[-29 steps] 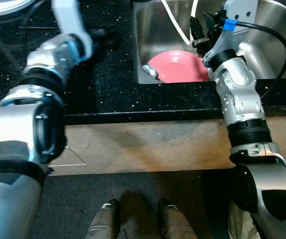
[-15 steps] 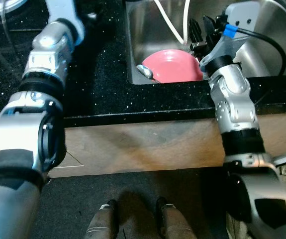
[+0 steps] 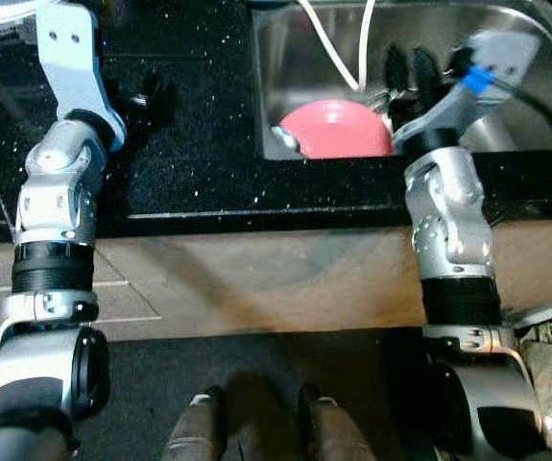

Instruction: Kitchen organization

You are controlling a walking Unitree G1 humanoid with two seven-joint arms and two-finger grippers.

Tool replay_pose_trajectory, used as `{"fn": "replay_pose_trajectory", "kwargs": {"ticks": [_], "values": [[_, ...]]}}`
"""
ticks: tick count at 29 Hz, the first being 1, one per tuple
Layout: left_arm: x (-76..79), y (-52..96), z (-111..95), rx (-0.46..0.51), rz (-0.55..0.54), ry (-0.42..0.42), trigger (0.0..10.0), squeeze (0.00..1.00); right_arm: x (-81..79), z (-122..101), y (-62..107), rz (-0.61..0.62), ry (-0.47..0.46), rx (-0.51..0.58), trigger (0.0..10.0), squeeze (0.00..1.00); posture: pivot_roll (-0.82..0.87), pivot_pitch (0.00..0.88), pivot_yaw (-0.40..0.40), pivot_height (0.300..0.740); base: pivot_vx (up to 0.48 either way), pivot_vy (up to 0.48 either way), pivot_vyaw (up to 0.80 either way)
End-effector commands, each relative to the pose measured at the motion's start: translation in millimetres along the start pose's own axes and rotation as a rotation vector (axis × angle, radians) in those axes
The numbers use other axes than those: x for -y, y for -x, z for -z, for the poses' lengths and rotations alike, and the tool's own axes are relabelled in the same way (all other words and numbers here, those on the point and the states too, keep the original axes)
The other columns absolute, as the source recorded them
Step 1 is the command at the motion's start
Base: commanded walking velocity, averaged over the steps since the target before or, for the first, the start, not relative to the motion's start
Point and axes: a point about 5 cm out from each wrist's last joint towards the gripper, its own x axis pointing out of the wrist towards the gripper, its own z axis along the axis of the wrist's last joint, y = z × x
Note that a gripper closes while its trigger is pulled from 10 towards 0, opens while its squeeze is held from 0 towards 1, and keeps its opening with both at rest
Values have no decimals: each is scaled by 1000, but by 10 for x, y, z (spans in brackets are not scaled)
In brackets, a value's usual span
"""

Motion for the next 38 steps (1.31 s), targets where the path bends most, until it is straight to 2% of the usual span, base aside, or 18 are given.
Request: {"fn": "replay_pose_trajectory", "kwargs": {"ticks": [1, 6, 11, 18, 22, 30, 32, 34, 38], "values": [[9, 31, 4, -8, 3, 14, 10000, 0, 35, -95, 26, 11, -22, 63, 10000, 0, 53, 250, 9, 740, 0, 0, 0], [31, 52, -5, -28, 7, 68, 10000, 0, 26, -185, -11, -21, 5, 99, 10000, 0, 49, 245, 17, 740, 0, 0, 0], [52, 99, -95, -29, 16, 104, 10000, 0, -25, -145, -26, -80, 94, 32, 10000, 0, 52, 233, 13, 740, 0, 0, 0], [32, 160, -109, -33, -6, 150, 10000, 0, -93, -113, 42, -68, 83, 25, 10000, 0, 53, 226, 12, 740, 0, 0, 0], [59, 243, -18, -85, -18, 146, 10000, 0, -115, -82, 99, -46, 82, 16, 10000, 0, 48, 216, 14, 740, 0, 0, 0], [74, 315, 29, -86, -40, 86, 10000, 0, -103, -11, 219, -17, 74, 0, 10000, 0, 48, 154, 9, 740, 0, 0, 0], [73, 326, 52, -96, -56, 102, 10000, 0, -105, 10, 236, -16, 77, -7, 10000, 0, 46, 143, 11, 740, 0, 0, 0], [48, 353, 142, -148, -114, 150, 10000, 0, -97, 51, 269, -4, 82, -22, 10000, 0, 40, 129, 13, 740, 0, 0, 0], [55, 361, 180, -156, -114, 168, 10000, 0, -78, 78, 285, 4, 88, -34, 10000, 0, 35, 124, 11, 740, 0, 0, 0]]}}
